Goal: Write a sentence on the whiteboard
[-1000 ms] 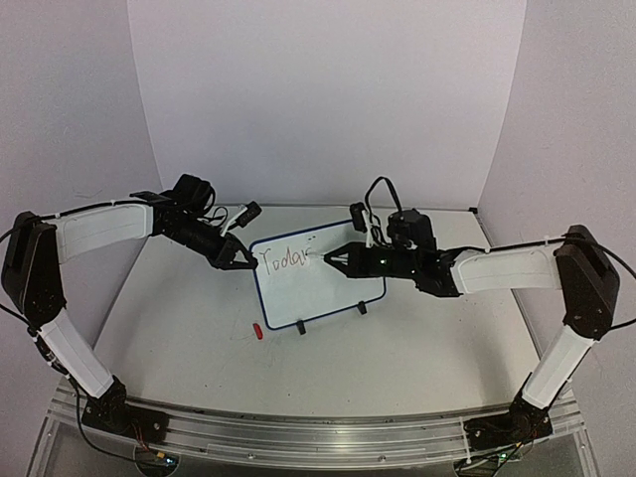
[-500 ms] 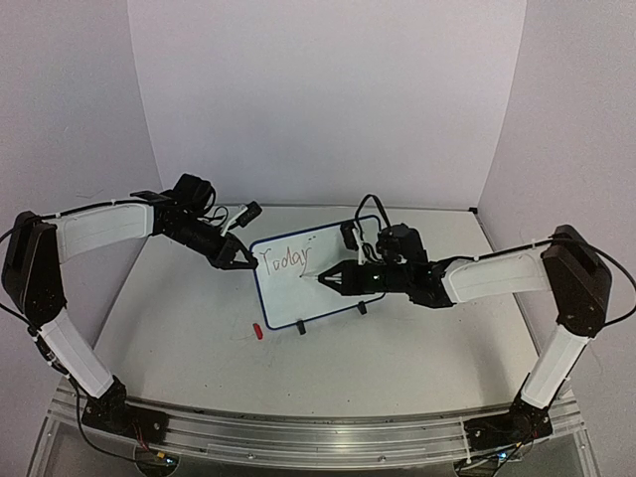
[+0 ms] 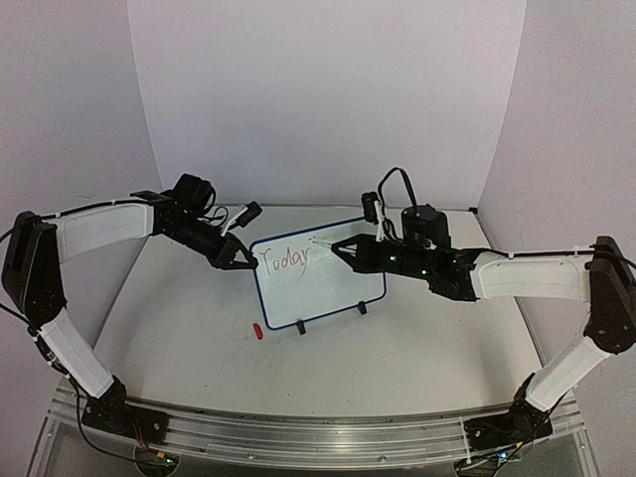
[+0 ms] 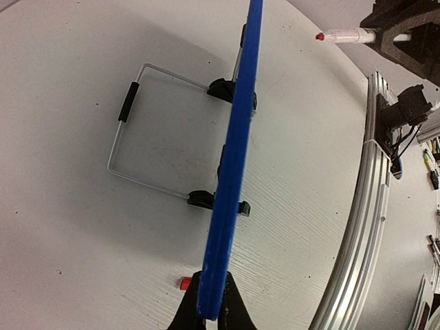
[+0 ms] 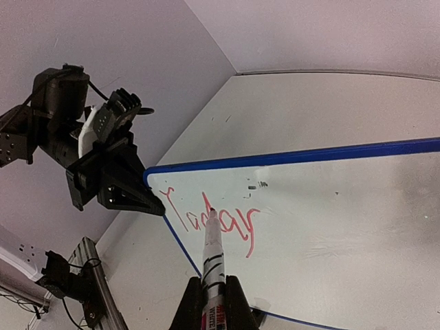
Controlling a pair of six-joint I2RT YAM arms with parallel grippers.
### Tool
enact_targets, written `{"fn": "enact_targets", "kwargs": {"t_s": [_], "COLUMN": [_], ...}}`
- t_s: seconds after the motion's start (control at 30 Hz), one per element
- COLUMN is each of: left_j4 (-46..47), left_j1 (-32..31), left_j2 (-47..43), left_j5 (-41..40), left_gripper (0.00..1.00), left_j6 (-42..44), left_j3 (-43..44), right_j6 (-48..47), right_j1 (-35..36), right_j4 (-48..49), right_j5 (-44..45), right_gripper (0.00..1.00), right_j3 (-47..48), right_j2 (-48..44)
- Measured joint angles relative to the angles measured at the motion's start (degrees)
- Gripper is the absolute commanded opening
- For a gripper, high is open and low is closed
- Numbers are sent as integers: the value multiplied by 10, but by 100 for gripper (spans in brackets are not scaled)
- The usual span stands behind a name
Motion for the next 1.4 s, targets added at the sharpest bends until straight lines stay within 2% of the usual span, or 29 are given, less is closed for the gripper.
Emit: {"fn": "enact_targets", "kwargs": {"t_s": [0.67, 1.4], "left_j4": [0, 0], "left_j1": [0, 0], "left_j2": [0, 0], "left_j5": [0, 0], "left_gripper": [0, 0], "left_j6": [0, 0], "left_j3": [0, 0], "right_j6": [-11, -8], "right_j1": [0, -2], "right_j4": [-17, -19], "right_j5": [38, 50], "right_gripper": [0, 0], "right_j3": [33, 33], "right_j2": [46, 47]}}
